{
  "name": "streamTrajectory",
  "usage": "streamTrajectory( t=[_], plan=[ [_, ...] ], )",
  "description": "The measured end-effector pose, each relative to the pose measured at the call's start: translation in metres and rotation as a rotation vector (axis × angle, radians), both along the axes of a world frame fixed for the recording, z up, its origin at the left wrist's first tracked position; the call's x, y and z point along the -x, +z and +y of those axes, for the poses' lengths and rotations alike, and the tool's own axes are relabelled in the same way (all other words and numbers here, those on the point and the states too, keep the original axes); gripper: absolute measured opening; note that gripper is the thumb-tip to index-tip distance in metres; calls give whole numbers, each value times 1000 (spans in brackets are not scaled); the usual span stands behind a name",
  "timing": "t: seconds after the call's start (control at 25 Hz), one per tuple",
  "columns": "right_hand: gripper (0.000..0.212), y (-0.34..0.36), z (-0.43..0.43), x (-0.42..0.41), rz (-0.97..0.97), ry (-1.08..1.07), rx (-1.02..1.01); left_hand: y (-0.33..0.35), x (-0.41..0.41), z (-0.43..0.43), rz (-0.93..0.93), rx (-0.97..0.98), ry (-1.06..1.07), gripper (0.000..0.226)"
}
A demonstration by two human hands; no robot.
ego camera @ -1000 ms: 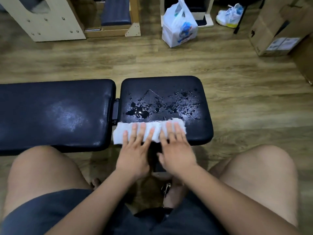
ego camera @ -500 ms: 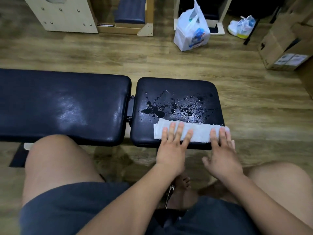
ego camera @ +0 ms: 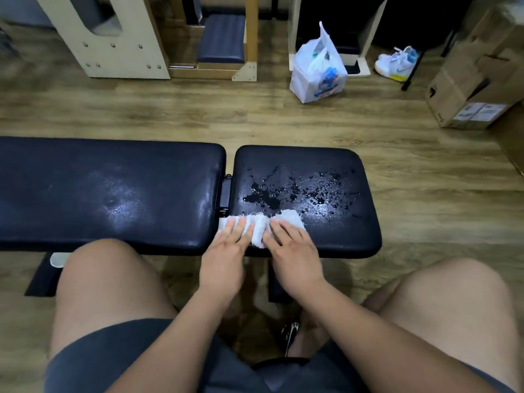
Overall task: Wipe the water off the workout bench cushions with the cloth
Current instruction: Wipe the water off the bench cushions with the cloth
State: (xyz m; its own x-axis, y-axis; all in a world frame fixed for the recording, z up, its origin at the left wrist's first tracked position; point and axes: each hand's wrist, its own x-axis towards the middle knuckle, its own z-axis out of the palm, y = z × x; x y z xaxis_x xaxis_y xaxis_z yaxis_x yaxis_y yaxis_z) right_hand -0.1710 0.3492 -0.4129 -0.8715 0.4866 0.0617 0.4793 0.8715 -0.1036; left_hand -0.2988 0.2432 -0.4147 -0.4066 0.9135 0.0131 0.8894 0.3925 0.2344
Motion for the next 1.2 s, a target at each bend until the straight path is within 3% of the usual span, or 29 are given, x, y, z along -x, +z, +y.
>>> streamTrajectory(
  t=[0.12,0.2,0.28,0.48,0.52,0.6,0.68,0.8,1.0,1.2],
  plan=[
    [29,3,11,-14,103,78,-73,8,-4,1,87,14,-26,62],
    [26,12,14,-23,139,62,-7,18,-3,-1,113,-24,-18,58],
    [27,29,19,-34,173,20,157,30,2,-6,4,-92,36,47],
    [13,82,61,-58,335,-282,717,75,6,-8,-949,-42,191,10],
    [18,91,73,-60,336,-314,789,77,3,-9,-1113,-4,217,7],
    [27,108,93,-62,287,-374,829,75,0,-12,-1350,85,254,23],
    [31,116,103,-58,267,-428,716,69,-6,-17,-1564,162,321,20],
    [29,118,77,-46,291,-399,363,64,-26,-15,-1764,134,438,19],
    [24,84,-38,-39,301,175,48,65,-36,-6,-2137,-79,744,34],
    [7,68,-69,-54,222,406,150,54,-30,-12,-1866,-197,634,35]
  ],
)
